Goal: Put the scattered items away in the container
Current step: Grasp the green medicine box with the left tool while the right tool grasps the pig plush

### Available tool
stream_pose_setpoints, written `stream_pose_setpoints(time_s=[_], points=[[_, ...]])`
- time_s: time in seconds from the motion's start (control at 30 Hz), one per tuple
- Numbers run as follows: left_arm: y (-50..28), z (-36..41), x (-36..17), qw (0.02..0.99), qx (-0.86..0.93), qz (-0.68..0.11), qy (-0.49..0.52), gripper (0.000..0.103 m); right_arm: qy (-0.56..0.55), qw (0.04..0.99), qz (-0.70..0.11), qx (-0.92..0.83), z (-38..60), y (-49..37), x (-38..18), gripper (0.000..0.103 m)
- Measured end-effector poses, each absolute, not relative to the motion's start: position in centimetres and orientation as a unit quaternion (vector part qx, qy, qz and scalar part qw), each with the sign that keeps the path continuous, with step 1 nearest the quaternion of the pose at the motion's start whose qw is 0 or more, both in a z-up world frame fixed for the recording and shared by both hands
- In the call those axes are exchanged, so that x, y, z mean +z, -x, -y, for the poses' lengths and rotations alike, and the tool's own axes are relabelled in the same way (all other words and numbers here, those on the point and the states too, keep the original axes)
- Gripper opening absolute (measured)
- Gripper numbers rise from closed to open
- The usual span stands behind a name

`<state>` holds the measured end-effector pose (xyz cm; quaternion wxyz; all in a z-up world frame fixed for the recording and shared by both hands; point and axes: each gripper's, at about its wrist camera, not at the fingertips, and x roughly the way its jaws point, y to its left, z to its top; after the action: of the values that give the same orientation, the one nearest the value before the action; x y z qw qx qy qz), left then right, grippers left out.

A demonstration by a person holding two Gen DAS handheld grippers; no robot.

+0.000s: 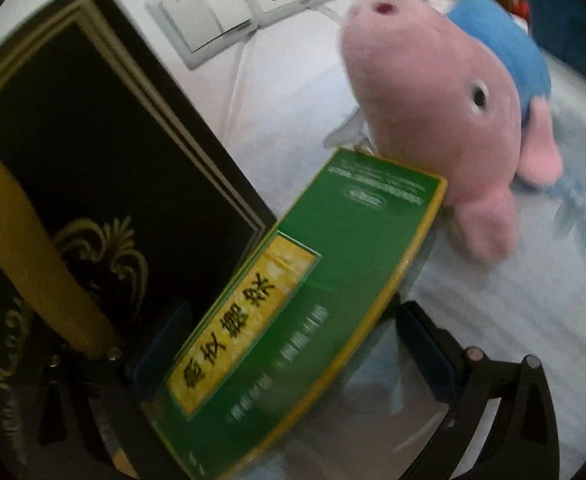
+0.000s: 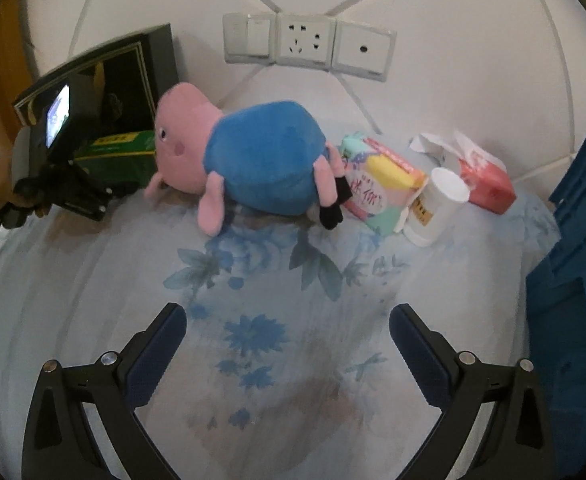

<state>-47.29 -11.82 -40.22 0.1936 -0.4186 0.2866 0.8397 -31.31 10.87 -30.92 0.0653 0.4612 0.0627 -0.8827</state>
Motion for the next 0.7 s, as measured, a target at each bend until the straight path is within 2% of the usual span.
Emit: stream_pose_setpoints(time_s=[0.1, 0.17, 0.2, 0.27, 0.33, 0.53, 0.7], points=[[47.2, 11.9, -40.2, 0.19, 0.841, -0.261, 0.435, 0.102, -0.461, 0.068, -0.063, -0.882, -10.2, 32.2, -31.7, 0.103], [46.2, 11.9, -39.9, 0.19, 0.843, -0.25, 0.436, 0.086, -0.46, 0.074, -0.062, -0.883, -9.4, 33.3, -31.8, 0.103], [45.5, 12.0, -39.7, 0.189, 0.847, -0.244, 0.434, 0.081, -0.457, 0.074, -0.065, -0.884, -9.0, 33.8, -31.8, 0.103], [43.8, 12.1, -39.3, 0.189, 0.851, -0.235, 0.429, 0.065, -0.446, 0.078, -0.067, -0.889, -8.0, 35.0, -31.4, 0.103], [42.2, 12.4, -39.0, 0.187, 0.855, -0.224, 0.428, 0.056, -0.438, 0.082, -0.08, -0.892, -6.8, 36.3, -31.3, 0.103], [38.9, 14.0, -38.9, 0.158, 0.866, -0.189, 0.434, 0.055, -0.394, 0.096, -0.178, -0.897, -3.0, 40.4, -30.9, 0.103], [36.4, 15.8, -38.8, 0.126, 0.874, -0.138, 0.448, 0.054, -0.367, 0.104, -0.303, -0.873, -0.8, 43.3, -32.1, 0.103]])
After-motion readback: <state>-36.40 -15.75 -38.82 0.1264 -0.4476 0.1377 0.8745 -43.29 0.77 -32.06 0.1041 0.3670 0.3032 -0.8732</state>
